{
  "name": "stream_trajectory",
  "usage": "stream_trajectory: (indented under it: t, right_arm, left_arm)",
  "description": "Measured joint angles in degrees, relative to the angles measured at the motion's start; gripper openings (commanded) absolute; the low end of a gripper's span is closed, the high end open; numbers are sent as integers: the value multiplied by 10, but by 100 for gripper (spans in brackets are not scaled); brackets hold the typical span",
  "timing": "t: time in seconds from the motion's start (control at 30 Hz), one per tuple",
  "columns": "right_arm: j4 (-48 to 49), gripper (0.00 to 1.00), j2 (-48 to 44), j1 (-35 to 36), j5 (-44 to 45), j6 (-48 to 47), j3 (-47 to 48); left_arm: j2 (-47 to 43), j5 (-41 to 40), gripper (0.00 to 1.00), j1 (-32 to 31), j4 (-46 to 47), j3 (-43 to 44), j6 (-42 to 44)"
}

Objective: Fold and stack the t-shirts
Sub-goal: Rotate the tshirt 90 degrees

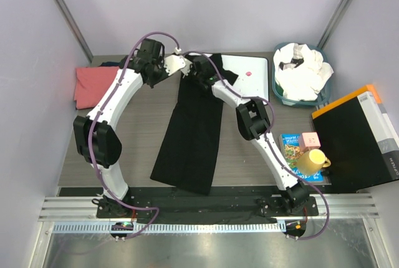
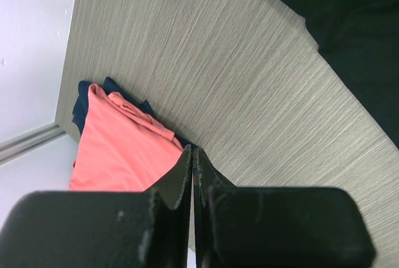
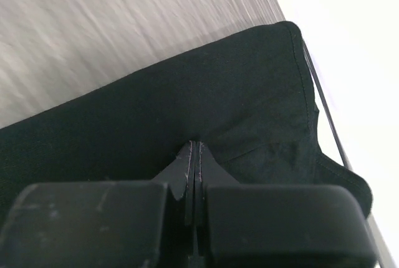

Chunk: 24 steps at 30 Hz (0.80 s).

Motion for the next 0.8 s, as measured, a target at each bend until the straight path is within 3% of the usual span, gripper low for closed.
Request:
stream_trajectory:
  t: [0.23, 0.37, 0.4, 0.5, 0.57, 0.63, 0.7, 0.8]
  right_arm:
    - [63, 2, 14, 16, 20, -41, -5]
    - [131, 23, 16, 17, 72, -42, -25]
    - [154, 35, 16, 17, 92, -41, -30]
    - [201, 50, 1, 16, 139, -25, -64]
    - [199, 51, -35, 11, 149, -5, -111]
    - [156, 38, -91, 4, 125, 31, -160]
    - [75, 1, -162, -3, 60, 56, -201]
    - [-57, 1, -287, -14, -57, 61, -256]
  left_arm:
    - [0, -9, 0, 0, 8, -9, -13]
    - [0, -14, 0, 0, 16, -16, -19]
    - [0, -16, 0, -1, 19, -19, -21]
    - [0, -22, 0, -4, 22, -24, -28]
    - [-2, -27, 1, -7, 27, -29, -29]
    - [-8, -33, 1, -10, 34, -39, -29]
    - [-20, -39, 1, -15, 37, -53, -28]
    - [-43, -47, 0, -20, 38, -70, -25]
